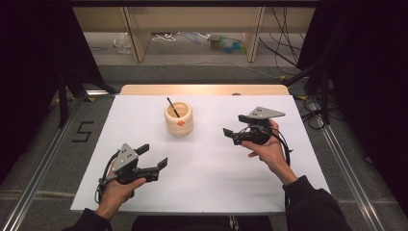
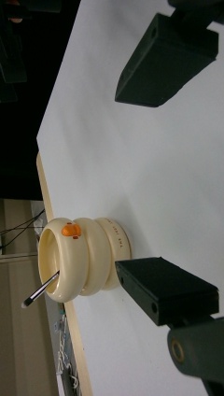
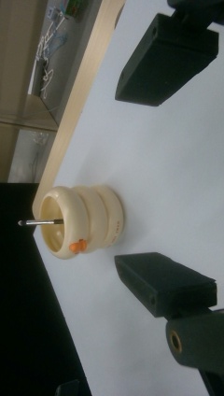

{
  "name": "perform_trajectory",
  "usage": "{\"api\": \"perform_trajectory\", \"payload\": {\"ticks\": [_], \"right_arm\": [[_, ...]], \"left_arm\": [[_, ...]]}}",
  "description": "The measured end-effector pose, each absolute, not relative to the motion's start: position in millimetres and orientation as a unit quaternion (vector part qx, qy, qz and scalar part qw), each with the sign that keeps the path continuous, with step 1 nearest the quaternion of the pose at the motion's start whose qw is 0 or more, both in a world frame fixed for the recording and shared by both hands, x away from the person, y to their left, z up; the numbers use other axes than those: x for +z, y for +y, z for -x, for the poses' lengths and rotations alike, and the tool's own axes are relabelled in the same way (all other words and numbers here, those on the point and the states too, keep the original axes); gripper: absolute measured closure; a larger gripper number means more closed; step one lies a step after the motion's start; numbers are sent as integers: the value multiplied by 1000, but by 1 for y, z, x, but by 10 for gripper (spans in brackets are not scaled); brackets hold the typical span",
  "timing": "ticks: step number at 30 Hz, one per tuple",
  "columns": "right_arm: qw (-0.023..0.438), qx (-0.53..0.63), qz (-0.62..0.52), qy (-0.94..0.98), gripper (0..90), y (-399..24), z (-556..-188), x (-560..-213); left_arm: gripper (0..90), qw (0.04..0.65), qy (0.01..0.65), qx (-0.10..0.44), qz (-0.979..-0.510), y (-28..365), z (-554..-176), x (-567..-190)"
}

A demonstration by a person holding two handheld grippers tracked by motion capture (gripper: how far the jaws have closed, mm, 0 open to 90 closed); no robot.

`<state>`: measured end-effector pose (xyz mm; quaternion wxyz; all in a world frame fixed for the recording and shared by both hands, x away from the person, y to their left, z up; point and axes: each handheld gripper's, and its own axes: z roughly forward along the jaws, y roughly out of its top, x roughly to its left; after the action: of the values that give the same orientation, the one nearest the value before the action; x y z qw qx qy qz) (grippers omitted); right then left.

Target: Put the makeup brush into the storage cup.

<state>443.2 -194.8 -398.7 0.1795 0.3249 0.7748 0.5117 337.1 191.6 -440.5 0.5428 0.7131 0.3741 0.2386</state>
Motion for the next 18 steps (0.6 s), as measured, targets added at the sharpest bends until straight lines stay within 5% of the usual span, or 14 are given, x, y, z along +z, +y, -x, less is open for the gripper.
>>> {"api": "perform_trajectory", "payload": {"ticks": [18], "right_arm": [[184,504,-326,779,188,-204,-434,-403]], "left_arm": [[161,544,374,239,-712,193,-336,-440]]}}
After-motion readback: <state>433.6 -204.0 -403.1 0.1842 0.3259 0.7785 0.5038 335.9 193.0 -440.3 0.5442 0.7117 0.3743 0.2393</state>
